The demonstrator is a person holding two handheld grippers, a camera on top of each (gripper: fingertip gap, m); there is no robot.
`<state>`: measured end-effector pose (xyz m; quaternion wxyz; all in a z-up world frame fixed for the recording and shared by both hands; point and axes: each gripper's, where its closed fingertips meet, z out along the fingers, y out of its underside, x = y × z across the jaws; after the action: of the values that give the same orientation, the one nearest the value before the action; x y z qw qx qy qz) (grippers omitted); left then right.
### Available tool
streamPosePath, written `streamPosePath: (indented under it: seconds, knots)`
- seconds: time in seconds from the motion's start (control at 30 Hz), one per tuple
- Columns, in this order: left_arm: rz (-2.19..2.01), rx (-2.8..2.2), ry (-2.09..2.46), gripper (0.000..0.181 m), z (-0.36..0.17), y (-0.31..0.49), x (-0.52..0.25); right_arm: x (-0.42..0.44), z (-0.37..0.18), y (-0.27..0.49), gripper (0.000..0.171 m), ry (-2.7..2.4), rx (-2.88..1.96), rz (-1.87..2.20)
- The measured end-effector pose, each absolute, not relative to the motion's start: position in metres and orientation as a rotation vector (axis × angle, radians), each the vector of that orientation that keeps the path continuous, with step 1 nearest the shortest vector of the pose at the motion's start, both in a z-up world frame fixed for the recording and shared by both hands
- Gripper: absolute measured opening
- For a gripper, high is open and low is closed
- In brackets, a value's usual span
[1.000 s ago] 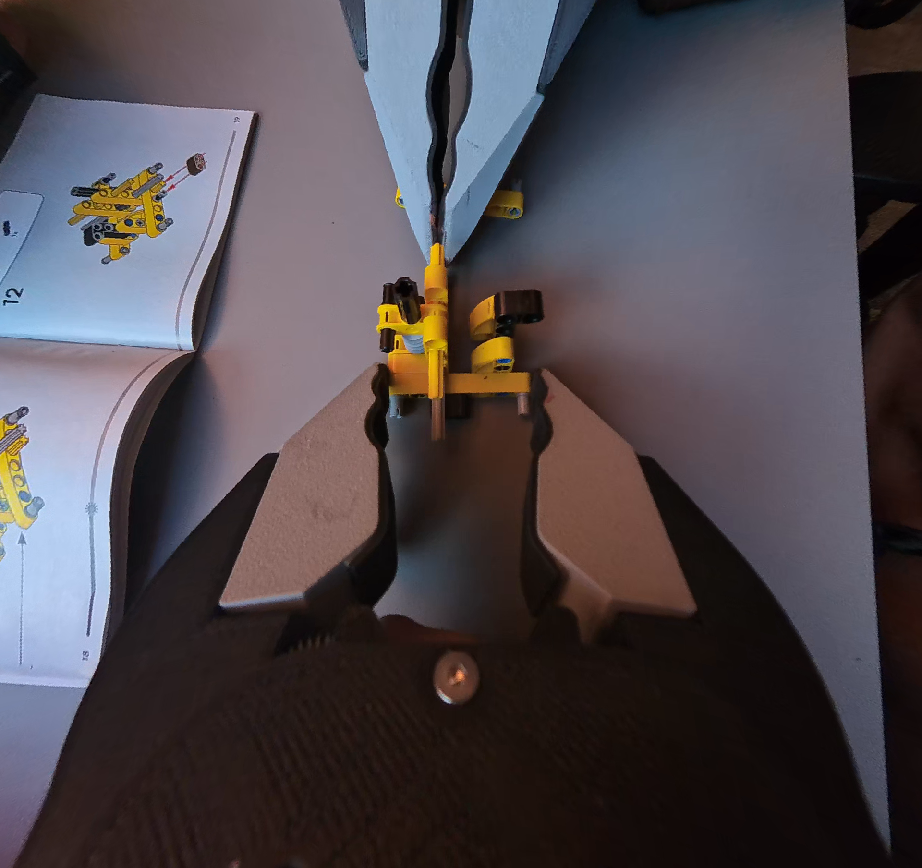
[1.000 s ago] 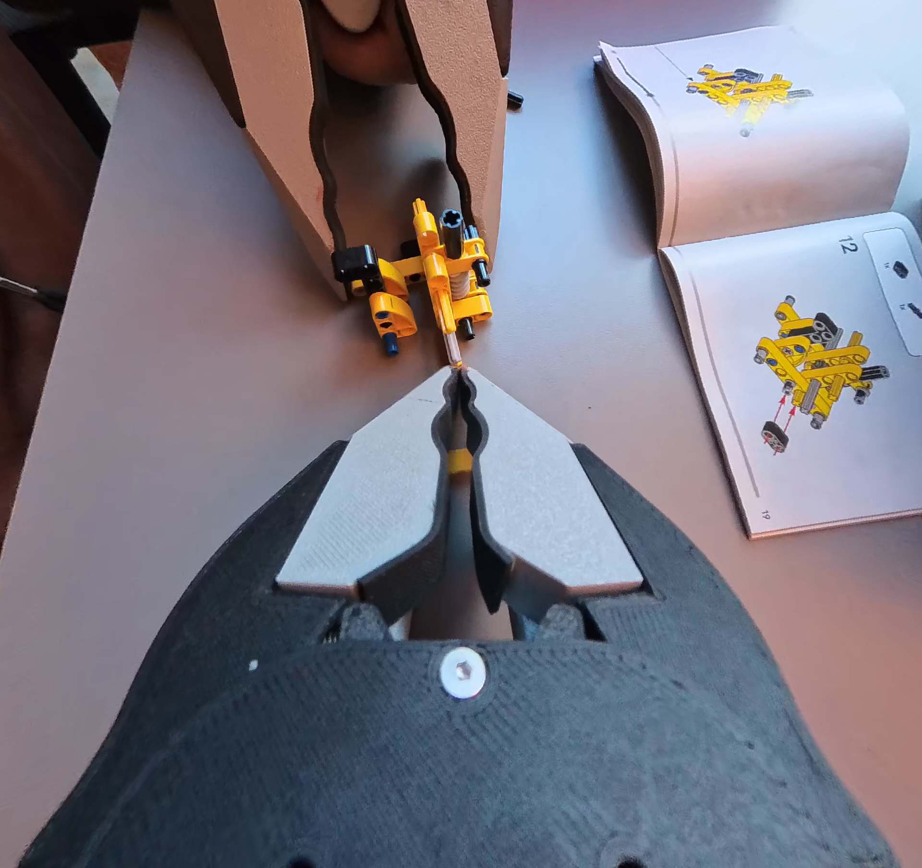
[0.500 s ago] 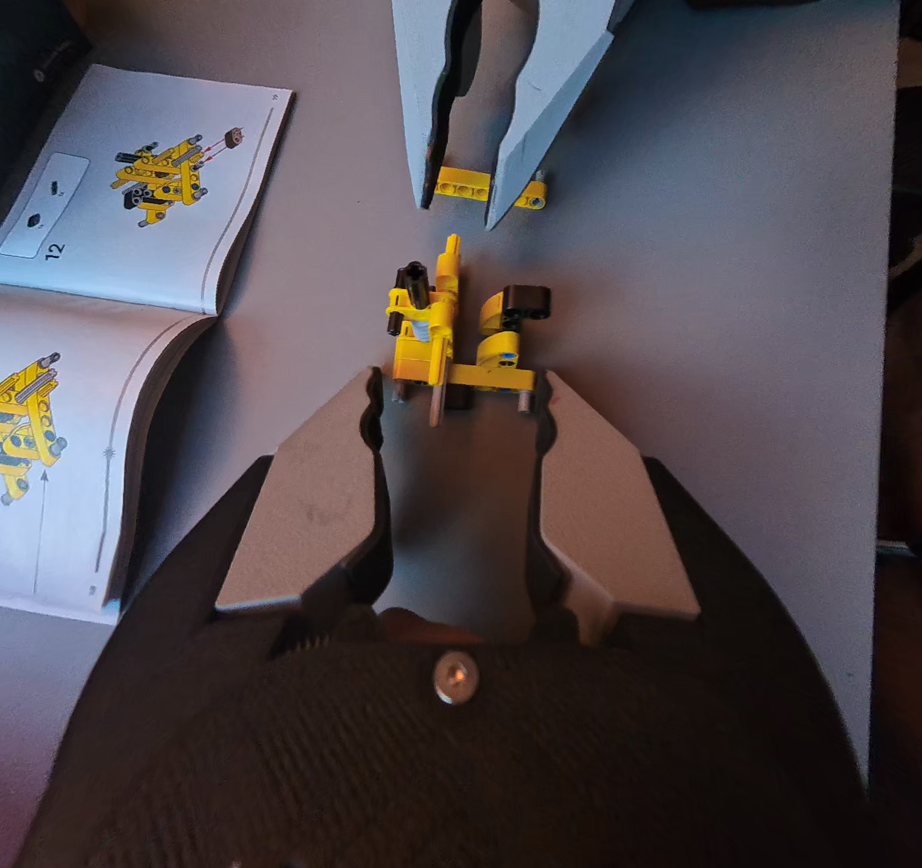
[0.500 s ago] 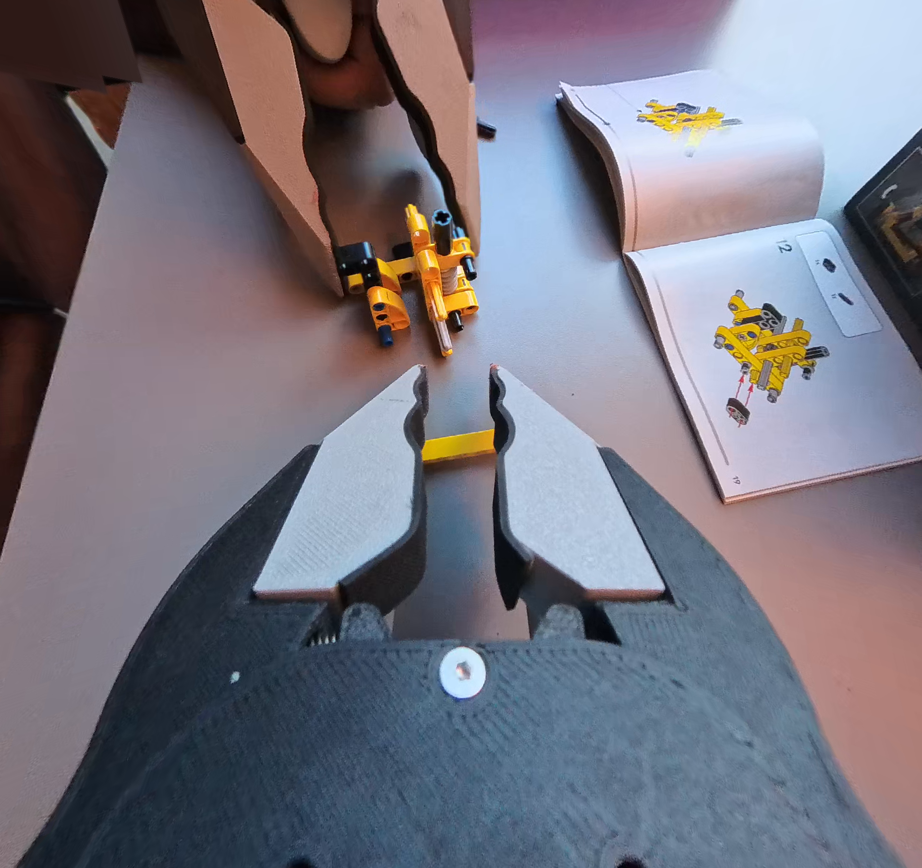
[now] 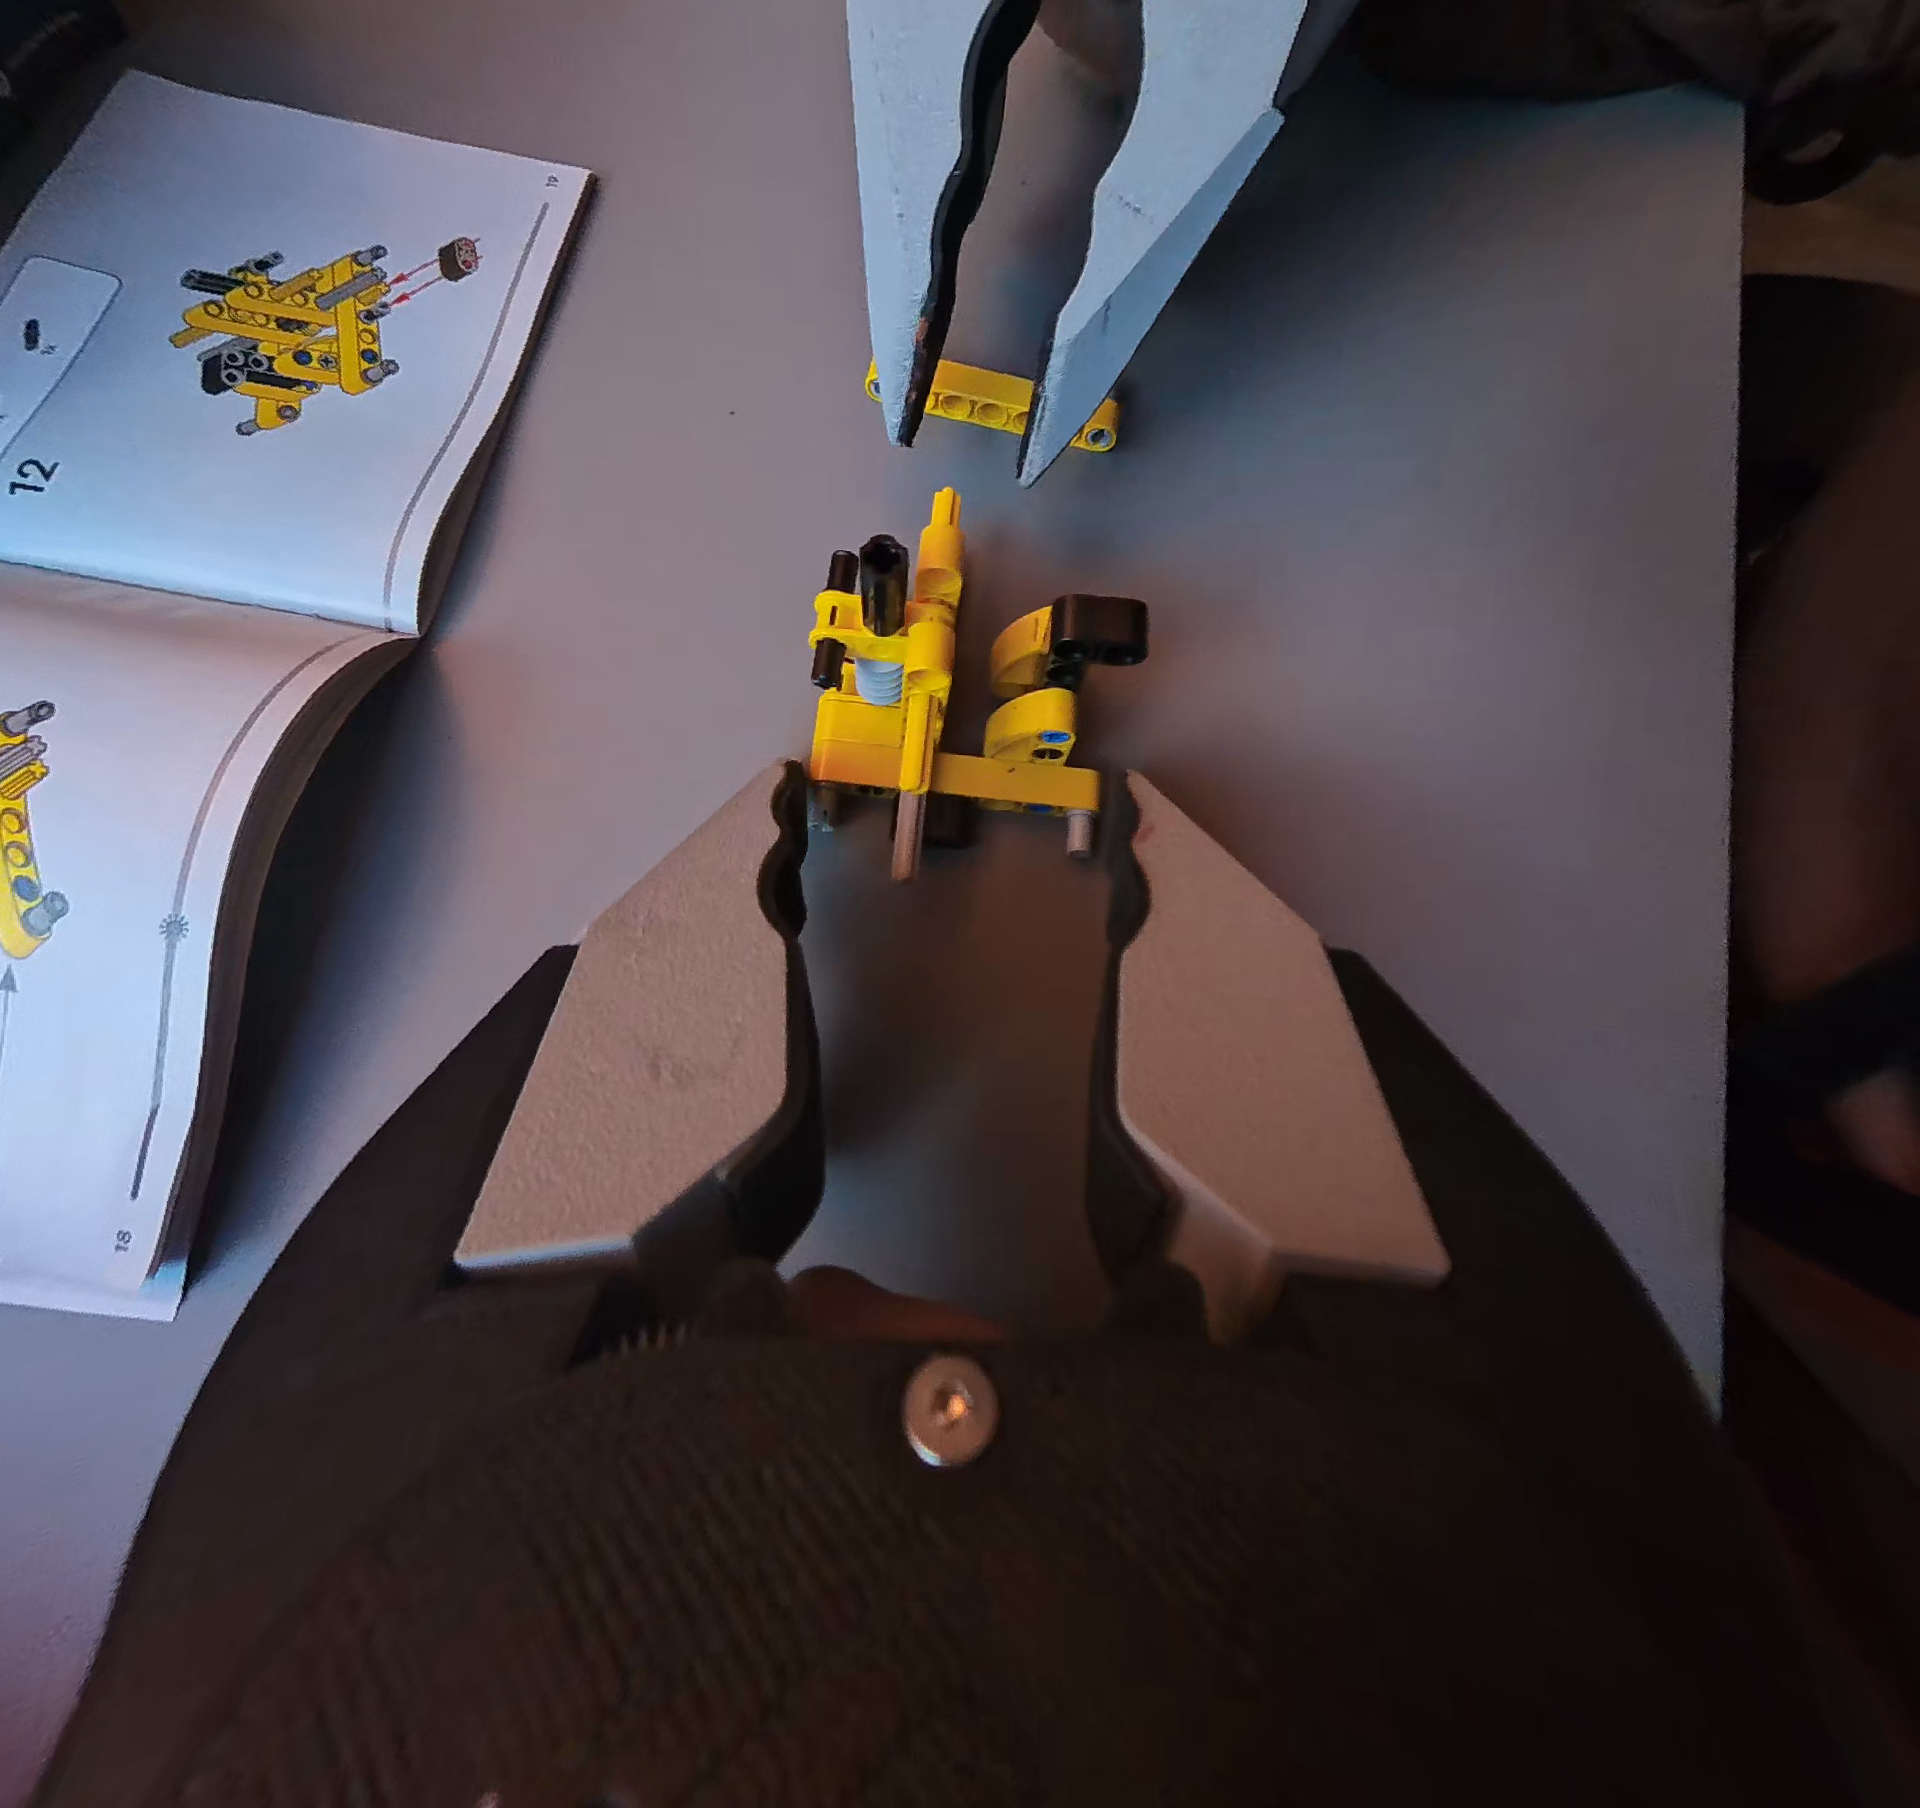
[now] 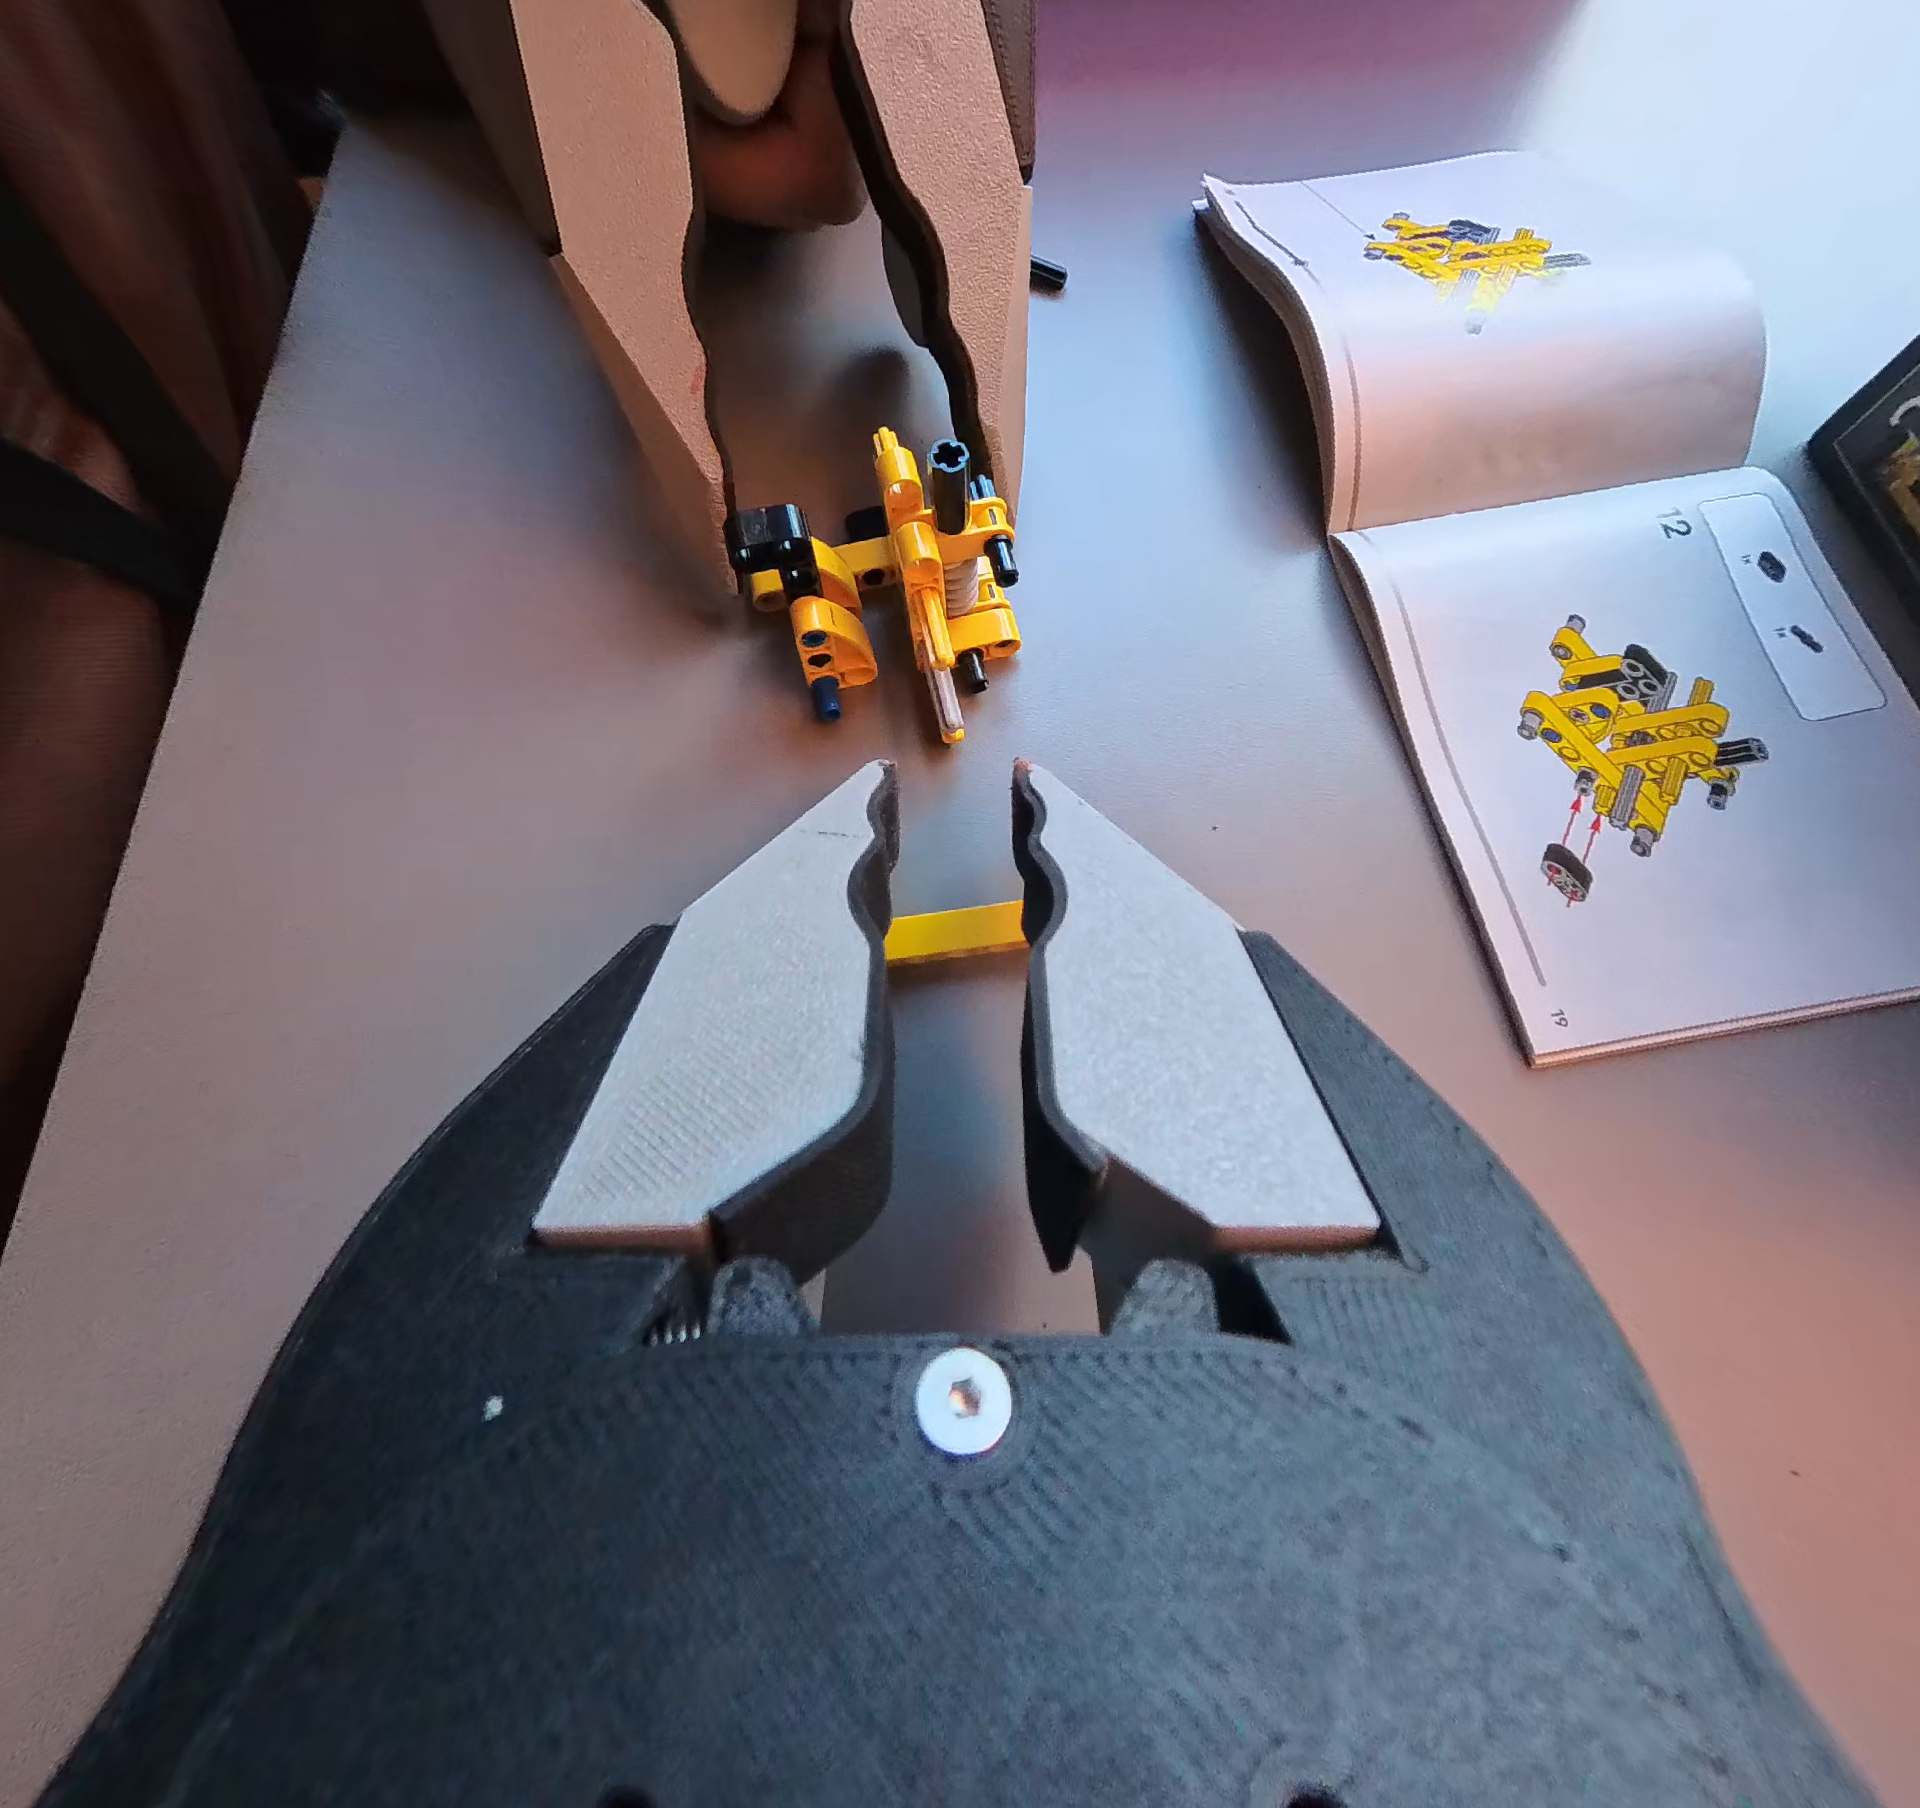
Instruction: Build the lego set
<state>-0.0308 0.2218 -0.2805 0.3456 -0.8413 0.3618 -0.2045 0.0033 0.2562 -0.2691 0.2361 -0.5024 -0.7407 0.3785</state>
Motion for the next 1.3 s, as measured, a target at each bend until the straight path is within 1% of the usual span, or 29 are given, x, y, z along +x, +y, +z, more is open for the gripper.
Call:
streamPosePath:
  seconds: [0.03, 0.97, 1.17, 1.3]
  knots:
    - [-0.532, -2.184, 0.939, 0.055, -0.2805, 0.2218, -0.0308, 0.0033, -0.2688, 0.2561, 0.018, -2.03, -1.376, 1.04]
    - [-0.513, -2.182, 0.944, 0.053, -0.281, 0.2219, -0.0317, 0.003, -0.2686, 0.2537, 0.016, -2.037, -1.349, 1.028]
    - [-0.519, -2.184, 0.939, 0.053, -0.2809, 0.2219, -0.0319, 0.0037, -0.2674, 0.2526, 0.019, -2.036, -1.341, 1.04]
    - [-0.52, -2.184, 0.939, 0.053, -0.2808, 0.2218, -0.0319, 0.0078, -0.2677, 0.2559, 0.027, -2.04, -1.352, 1.037]
